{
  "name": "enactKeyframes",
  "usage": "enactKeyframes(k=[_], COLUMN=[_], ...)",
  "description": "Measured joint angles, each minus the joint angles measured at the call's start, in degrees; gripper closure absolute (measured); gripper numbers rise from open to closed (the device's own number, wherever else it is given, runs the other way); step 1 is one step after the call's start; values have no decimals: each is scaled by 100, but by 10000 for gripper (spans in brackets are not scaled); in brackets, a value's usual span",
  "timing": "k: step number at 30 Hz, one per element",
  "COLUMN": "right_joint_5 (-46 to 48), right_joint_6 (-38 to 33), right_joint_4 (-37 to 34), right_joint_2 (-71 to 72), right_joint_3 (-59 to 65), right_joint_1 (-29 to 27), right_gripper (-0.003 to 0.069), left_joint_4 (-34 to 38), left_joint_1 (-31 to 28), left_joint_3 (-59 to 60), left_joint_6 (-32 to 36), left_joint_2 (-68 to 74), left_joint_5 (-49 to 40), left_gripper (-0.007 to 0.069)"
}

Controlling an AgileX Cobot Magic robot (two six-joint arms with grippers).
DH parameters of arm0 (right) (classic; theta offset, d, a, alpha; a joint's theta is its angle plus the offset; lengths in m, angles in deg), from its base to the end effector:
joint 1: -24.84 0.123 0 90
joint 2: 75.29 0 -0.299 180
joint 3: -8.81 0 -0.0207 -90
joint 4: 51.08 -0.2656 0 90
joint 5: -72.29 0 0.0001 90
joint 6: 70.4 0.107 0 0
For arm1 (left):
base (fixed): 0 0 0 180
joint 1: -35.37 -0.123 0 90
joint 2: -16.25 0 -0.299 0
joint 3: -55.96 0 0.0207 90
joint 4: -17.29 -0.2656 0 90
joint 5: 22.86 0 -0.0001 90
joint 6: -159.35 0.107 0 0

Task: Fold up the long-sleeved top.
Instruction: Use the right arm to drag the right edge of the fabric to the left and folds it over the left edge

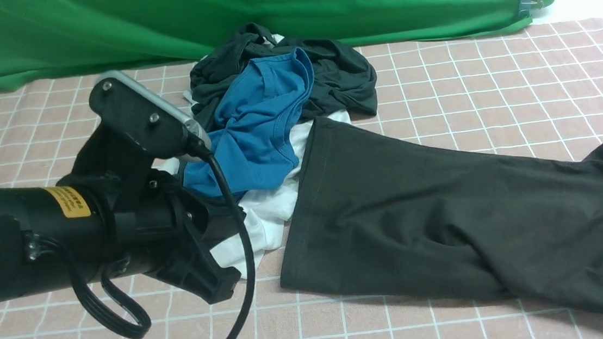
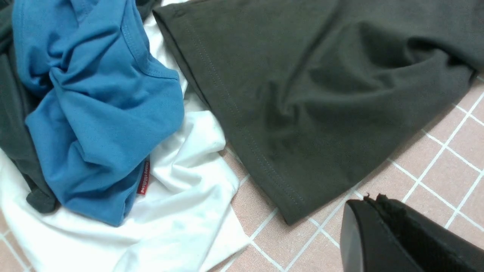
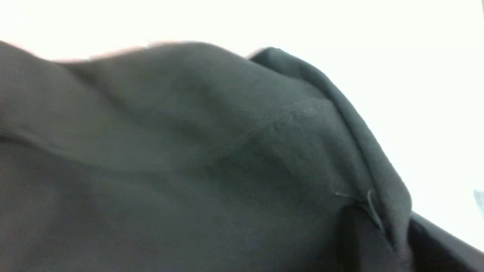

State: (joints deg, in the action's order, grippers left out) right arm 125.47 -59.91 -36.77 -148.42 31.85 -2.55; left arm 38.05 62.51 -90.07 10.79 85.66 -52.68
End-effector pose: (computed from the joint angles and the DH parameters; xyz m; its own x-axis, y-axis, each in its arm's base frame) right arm 0.1983 -0.1266 0.3117 -0.7395 0.4178 -0.5278 0.5663 0.8100 -0.1522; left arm 0.2021 -0.1248 0.2916 -0.4451 0.4814 -0.7551 0.6865 0.7248 0.0574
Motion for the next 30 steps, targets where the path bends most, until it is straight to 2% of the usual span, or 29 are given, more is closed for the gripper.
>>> enactKeyframes(k=[3,8,9,11,15,23,24,30], right_joint_5=[1,46,46,79,110,389,420,514], right_joint_6=[-290,-1049,-1049,-1550,-1987,-2621,-2796,-3154], right_joint_4=[-519,-1887,-1948,-2831,-3683,-4955,-5364,-6206], right_joint_2=[123,237,237,237,237,237,237,237], right_joint_3=[-79,-338,-348,-480,-683,-1040,-1060,-1081], right_joint_1=[0,0,0,0,0,0,0,0], right_gripper=[562,562,562,562,562,562,562,562], left_joint_4=[-72,-141,-141,-180,-198,-285,-285,-285], left_joint_1=[0,0,0,0,0,0,0,0], left_joint_3=[0,0,0,0,0,0,0,0], left_joint_6=[0,0,0,0,0,0,0,0], left_joint_2=[0,0,0,0,0,0,0,0], left_joint_5=[0,6,6,11,11,24,24,28], left_gripper=[606,606,606,606,606,606,606,606])
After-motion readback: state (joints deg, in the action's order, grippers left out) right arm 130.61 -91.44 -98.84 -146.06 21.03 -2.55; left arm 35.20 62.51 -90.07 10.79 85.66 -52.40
